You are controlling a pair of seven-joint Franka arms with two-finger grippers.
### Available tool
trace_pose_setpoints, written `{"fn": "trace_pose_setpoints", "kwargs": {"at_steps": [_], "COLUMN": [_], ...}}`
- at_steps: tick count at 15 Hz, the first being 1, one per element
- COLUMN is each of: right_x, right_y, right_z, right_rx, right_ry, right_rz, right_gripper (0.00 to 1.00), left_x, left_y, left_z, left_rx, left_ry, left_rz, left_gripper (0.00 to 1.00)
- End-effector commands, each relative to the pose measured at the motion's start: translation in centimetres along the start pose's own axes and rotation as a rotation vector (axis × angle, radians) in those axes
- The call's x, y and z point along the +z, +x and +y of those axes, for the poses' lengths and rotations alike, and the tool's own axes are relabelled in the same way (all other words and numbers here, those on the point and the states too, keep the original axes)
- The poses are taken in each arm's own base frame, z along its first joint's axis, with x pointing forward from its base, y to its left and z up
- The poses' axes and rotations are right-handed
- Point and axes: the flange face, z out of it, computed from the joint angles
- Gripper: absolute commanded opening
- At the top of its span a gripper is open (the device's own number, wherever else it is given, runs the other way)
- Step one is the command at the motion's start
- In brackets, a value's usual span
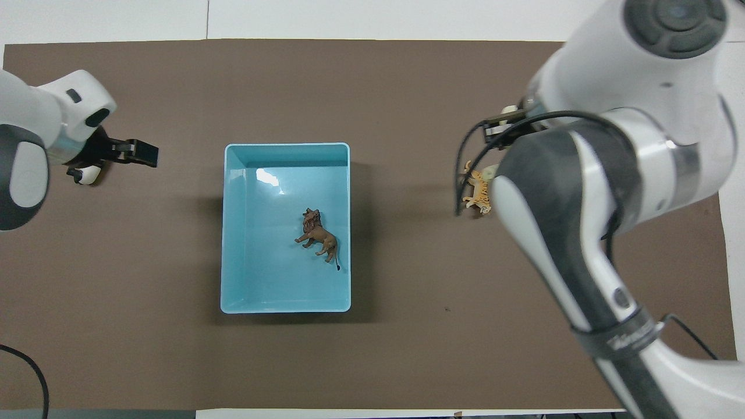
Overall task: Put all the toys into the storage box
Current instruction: 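Lower the llama into the box while the left gripper grasps the panda, then carry the panda over the box while the right gripper withdraws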
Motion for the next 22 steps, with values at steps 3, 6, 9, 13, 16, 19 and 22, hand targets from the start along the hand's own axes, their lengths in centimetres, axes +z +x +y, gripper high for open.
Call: {"fn": "trace_pose_setpoints", "kwargs": {"at_steps": [3, 6, 9, 13, 16, 19, 22], "right_x": [4.8, 12.4, 16.5, 16.8, 14.9, 6.6, 5.0], "right_y": [-1.9, -4.0, -6.8, -7.5, -6.3, -1.9, 1.7], "right_z": [-12.2, -19.0, -21.7, -21.5, -19.8, -10.7, -0.8], "right_rx": [-0.034, -0.058, -0.092, -0.044, 0.064, 0.187, 0.176], "right_ry": [0.029, 0.051, 0.05, 0.018, -0.014, 0.0, -0.028], "right_rz": [-0.007, 0.009, -0.031, -0.07, -0.092, -0.079, -0.118], "right_gripper": [0.0, 0.0, 0.0, 1.0, 1.0, 1.0, 1.0], "left_x": [6.5, 8.7, 10.2, 12.5, 13.0, 13.2, 13.2], "left_y": [-0.1, -0.2, -1.0, -2.9, -3.4, -3.7, -3.8], "left_z": [-4.4, -4.6, -3.9, -3.5, -3.4, -3.2, -3.1], "left_rx": [0.157, 0.182, 0.191, 0.189, 0.189, 0.185, 0.175], "left_ry": [0.088, 0.088, 0.078, 0.071, 0.067, 0.064, 0.063], "left_rz": [0.014, 0.013, -0.001, -0.006, -0.016, -0.021, -0.026], "left_gripper": [1.0, 1.0, 1.0, 1.0, 1.0, 1.0, 0.3]}}
